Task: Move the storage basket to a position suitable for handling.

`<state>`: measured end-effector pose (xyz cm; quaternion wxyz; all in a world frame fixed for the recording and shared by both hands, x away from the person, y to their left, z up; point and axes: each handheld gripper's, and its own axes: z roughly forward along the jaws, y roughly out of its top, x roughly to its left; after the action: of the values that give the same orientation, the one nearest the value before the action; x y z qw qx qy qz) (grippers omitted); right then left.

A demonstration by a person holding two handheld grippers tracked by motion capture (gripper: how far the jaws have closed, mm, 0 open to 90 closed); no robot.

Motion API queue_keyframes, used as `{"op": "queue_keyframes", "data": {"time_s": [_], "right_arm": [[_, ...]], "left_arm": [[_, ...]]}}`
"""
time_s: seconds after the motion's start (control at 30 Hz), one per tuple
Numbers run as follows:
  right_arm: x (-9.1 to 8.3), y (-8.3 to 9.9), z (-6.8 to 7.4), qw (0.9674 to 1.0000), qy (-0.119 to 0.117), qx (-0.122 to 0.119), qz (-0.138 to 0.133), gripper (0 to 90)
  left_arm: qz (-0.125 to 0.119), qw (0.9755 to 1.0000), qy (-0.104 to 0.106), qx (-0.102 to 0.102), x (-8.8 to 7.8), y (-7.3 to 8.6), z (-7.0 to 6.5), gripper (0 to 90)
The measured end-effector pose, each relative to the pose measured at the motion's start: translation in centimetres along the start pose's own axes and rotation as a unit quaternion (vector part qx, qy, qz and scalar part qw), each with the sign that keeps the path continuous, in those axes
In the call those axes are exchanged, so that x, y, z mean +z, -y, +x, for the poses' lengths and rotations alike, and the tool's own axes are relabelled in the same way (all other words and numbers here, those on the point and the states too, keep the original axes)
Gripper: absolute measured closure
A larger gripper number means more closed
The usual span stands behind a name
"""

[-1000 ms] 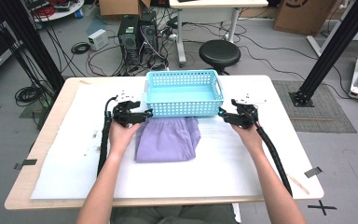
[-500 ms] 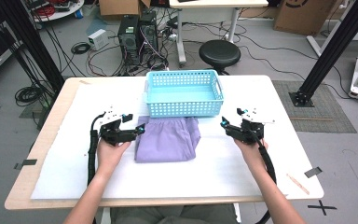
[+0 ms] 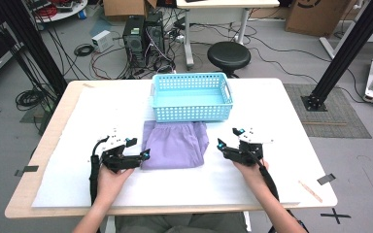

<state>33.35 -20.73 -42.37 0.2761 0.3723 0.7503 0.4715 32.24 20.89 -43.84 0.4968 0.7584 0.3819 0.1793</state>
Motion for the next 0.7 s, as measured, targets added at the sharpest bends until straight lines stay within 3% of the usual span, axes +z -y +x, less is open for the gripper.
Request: {"op": "queue_keyframes", "data": {"time_s": [0.17, 0.27, 0.33, 0.4, 0.53, 0.6, 0.63, 0.7], "right_arm": [[0.2, 0.4, 2.0, 0.9998, -0.018, -0.004, 0.006, 30.7], [0.9, 0.4, 3.3, 0.9992, -0.027, 0.004, 0.031, 30.7], [1.9, 0.3, 4.4, 0.9975, -0.036, 0.012, 0.059, 31.0], [2.3, 0.2, 4.8, 0.9969, -0.037, 0.01, 0.069, 31.0], [3.8, 0.2, 5.8, 0.9901, -0.056, 0.011, 0.128, 31.7], [4.0, 0.0, 5.9, 0.9892, -0.056, 0.019, 0.134, 32.8], [4.2, 0.0, 5.9, 0.9857, -0.066, 0.035, 0.151, 32.8], [4.4, 0.0, 6.0, 0.9844, -0.069, 0.034, 0.158, 33.0]], "left_arm": [[0.03, 0.9993, -0.016, -0.014, -0.2, 0.8, -0.5, 29.7], [0.05, 0.9979, -0.025, -0.033, -0.2, 1.1, -0.7, 30.9], [0.061, 0.997, -0.031, -0.035, -0.1, 1.2, -0.7, 31.8], [0.072, 0.9959, -0.037, -0.039, 0.1, 1.3, -0.8, 31.9], [0.091, 0.9935, -0.05, -0.046, 0.4, 1.3, -0.9, 32.1], [0.096, 0.9923, -0.053, -0.058, 0.4, 1.3, -1.1, 33.3], [0.095, 0.9921, -0.055, -0.06, 0.2, 1.3, -1.2, 33.6], [0.087, 0.9925, -0.065, -0.056, -0.1, 1.3, -1.4, 33.6]]}}
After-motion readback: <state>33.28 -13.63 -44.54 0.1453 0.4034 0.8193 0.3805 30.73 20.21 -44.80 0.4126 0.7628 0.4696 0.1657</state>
